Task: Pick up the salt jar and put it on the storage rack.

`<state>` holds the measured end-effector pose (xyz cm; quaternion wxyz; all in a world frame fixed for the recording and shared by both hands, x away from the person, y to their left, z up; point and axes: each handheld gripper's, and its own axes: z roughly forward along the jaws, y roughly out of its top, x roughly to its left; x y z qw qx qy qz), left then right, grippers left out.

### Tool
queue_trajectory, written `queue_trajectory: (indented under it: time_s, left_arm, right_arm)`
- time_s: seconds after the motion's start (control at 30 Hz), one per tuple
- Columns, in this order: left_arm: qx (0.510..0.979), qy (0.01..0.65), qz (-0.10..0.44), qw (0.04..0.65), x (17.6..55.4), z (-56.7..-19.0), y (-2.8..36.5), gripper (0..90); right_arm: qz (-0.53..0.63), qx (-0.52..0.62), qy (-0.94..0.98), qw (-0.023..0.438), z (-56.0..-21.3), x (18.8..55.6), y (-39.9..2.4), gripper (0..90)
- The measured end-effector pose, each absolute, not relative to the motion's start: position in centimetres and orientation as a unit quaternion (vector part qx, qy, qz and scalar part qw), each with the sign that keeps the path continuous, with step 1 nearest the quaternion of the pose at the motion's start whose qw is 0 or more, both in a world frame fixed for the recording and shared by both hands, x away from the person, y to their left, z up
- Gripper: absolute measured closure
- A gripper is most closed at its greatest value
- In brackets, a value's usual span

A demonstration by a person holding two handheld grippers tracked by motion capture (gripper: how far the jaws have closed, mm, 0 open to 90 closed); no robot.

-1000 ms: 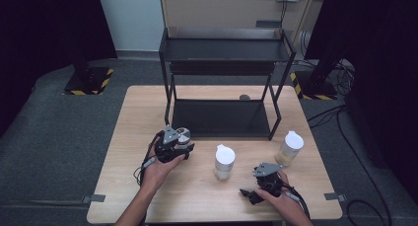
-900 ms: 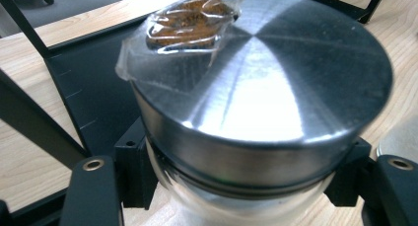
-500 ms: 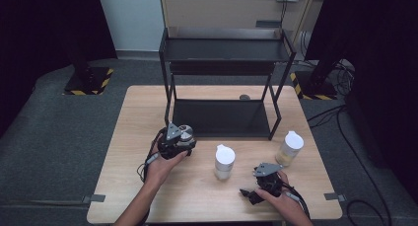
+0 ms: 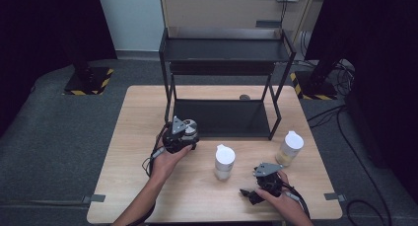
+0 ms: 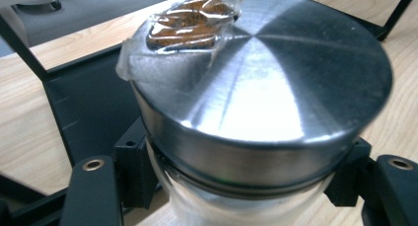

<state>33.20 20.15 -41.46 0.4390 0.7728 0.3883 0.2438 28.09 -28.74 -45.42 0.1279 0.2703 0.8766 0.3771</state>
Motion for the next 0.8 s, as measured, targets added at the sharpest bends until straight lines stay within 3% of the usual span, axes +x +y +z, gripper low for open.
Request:
queue_trajectory:
  time_s: [0.8]
  left_arm:
    - [0.760, 0.399, 0.261, 0.443, 36.3, -40.7, 17.5, 29.9]
  right_arm:
    - [0.377, 0.269, 0.877, 0.128, -45.4, 28.1, -28.8, 1.0]
